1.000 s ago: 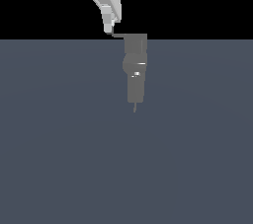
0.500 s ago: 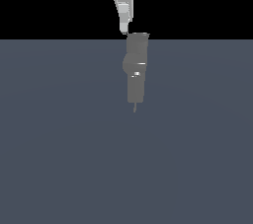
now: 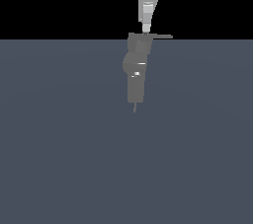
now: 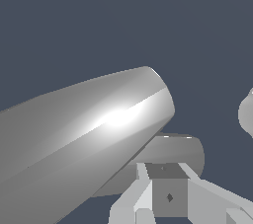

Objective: Turn on the faucet by rotating a designated handle.

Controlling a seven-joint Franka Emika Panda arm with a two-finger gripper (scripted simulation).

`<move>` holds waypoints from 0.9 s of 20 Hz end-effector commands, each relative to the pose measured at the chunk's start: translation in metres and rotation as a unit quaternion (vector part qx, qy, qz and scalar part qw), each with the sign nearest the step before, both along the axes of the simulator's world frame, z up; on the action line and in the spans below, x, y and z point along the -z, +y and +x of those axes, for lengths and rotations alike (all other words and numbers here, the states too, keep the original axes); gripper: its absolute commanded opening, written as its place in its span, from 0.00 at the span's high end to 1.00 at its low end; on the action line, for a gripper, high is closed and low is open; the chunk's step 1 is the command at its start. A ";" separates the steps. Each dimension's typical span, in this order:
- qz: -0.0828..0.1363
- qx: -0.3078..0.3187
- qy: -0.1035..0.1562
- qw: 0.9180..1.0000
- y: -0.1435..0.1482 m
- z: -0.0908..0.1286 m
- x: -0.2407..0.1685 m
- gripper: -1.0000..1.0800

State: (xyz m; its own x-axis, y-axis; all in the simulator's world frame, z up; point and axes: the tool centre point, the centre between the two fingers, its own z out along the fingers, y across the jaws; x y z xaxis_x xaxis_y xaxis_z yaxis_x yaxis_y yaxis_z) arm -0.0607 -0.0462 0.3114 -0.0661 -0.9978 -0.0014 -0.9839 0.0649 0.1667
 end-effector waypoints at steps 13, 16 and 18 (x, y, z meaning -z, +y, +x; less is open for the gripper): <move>0.000 0.012 0.008 1.000 -0.061 0.030 0.015 1.00; 0.000 0.014 0.010 1.000 -0.072 0.036 0.018 1.00; 0.000 0.016 0.011 1.000 -0.080 0.039 0.020 1.00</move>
